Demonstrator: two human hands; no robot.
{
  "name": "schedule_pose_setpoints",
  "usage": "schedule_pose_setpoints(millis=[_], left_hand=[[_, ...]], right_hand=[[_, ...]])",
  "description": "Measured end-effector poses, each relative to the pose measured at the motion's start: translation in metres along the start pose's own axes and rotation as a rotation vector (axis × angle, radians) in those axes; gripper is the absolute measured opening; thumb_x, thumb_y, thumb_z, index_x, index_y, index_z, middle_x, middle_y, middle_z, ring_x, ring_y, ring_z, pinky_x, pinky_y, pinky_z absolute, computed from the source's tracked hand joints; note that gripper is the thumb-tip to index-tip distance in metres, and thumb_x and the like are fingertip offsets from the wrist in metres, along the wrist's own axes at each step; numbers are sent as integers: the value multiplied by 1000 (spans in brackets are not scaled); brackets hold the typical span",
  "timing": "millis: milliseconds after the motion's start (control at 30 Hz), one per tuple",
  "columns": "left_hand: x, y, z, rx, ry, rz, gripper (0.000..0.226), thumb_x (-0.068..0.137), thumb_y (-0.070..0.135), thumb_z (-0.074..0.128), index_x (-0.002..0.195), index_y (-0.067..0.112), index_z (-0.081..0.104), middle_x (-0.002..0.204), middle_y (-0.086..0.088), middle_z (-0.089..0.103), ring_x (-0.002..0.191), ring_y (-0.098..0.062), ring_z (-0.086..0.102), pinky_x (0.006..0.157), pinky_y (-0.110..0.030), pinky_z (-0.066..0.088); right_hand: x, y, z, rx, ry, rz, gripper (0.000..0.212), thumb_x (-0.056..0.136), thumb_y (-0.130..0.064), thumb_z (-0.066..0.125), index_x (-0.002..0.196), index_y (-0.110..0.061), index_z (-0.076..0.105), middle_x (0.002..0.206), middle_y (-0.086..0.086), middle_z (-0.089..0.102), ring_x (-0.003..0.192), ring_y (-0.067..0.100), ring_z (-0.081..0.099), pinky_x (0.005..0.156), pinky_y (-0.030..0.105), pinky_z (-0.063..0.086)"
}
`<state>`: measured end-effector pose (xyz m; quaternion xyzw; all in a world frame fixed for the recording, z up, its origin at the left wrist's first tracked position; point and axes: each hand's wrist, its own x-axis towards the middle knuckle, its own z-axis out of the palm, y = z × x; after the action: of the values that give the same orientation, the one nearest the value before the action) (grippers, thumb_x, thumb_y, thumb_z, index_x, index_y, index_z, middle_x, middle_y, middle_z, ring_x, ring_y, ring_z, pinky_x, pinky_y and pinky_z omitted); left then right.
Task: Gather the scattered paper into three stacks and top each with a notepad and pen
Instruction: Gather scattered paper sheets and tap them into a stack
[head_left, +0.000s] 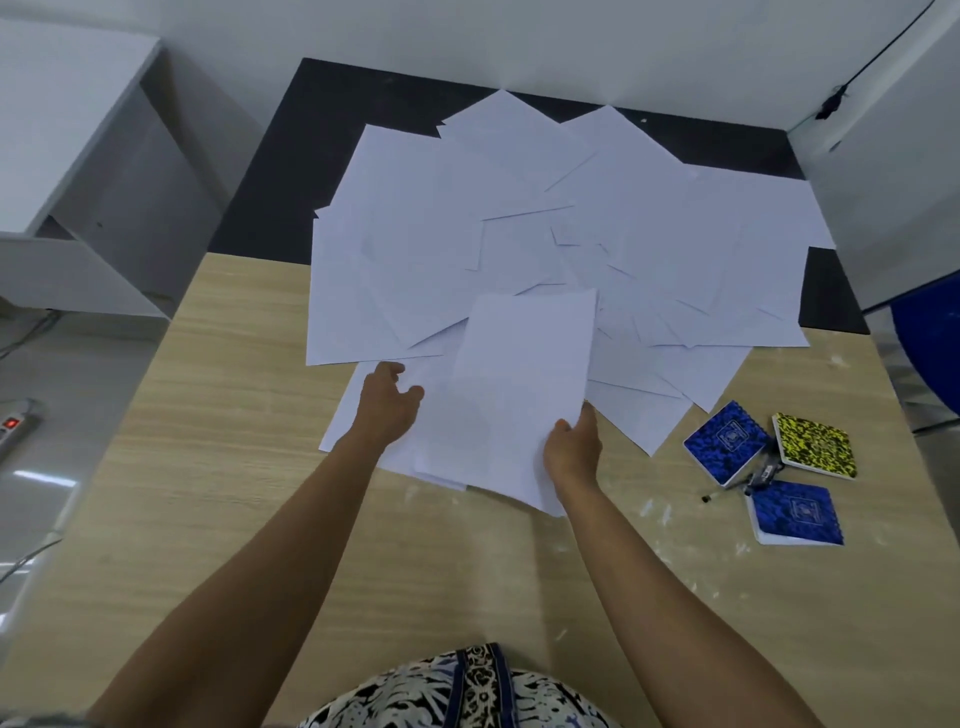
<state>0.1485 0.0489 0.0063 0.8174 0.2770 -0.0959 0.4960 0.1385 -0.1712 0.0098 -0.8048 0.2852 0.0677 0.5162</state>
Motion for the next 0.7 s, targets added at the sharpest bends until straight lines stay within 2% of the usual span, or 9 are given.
schedule_pose_setpoints(millis=[67, 100, 233, 333, 433, 533, 700], left_hand=[[14, 1, 1, 104, 5, 65, 50, 90, 18, 60, 136, 10, 43, 141, -13, 40, 125, -29, 45, 97, -32, 37], [21, 3, 1, 163, 8, 101, 51, 90, 18, 61, 137, 11, 42, 142, -14, 37, 126, -32, 44, 101, -37, 36], [52, 8, 4, 442, -18, 221, 65, 90, 25, 60, 147, 19, 31, 156, -10, 17, 138, -38, 28, 109, -48, 29], [68, 16, 10, 671, -140, 228, 73, 94, 39, 53, 153, 28, 12, 162, 1, -4, 146, -35, 7, 111, -54, 22], [72, 17, 20, 832, -259, 202, 75, 95, 50, 45, 154, 30, 2, 161, 4, -11, 148, -33, -3, 114, -55, 15], [62, 4, 30, 881, -301, 180, 83, 92, 57, 46, 154, 27, -1, 161, 2, -15, 147, -33, -14, 114, -57, 8], [33, -22, 42, 826, -213, 226, 81, 93, 56, 47, 154, 27, 3, 161, -5, -13, 147, -33, -14, 116, -54, 4]], right_hand=[[9, -2, -1, 23, 26, -2, 33, 94, 0, 32, 119, -11, 51, 94, -1, 57, 76, 15, 53, 61, 25, 40], [13, -3, 0, 29, 20, -2, 30, 94, -1, 33, 116, -10, 51, 94, 0, 57, 78, 17, 54, 60, 23, 39], [30, -7, 5, 36, -7, -11, 24, 94, -2, 35, 110, -11, 51, 95, -1, 58, 83, 17, 55, 68, 26, 39], [38, -6, 7, 22, -21, -7, 22, 94, -2, 36, 108, -11, 51, 92, -3, 57, 83, 16, 54, 72, 27, 39], [46, 2, 6, 12, 30, 28, 21, 94, -2, 36, 107, -11, 50, 90, -3, 57, 83, 18, 54, 74, 28, 39], [47, 12, -1, 28, 96, 83, 23, 95, -2, 35, 112, -10, 50, 91, -3, 55, 84, 18, 55, 75, 29, 39], [38, 34, -13, 32, 63, 125, 32, 95, -3, 37, 123, -11, 50, 104, -1, 56, 92, 19, 54, 79, 28, 38]])
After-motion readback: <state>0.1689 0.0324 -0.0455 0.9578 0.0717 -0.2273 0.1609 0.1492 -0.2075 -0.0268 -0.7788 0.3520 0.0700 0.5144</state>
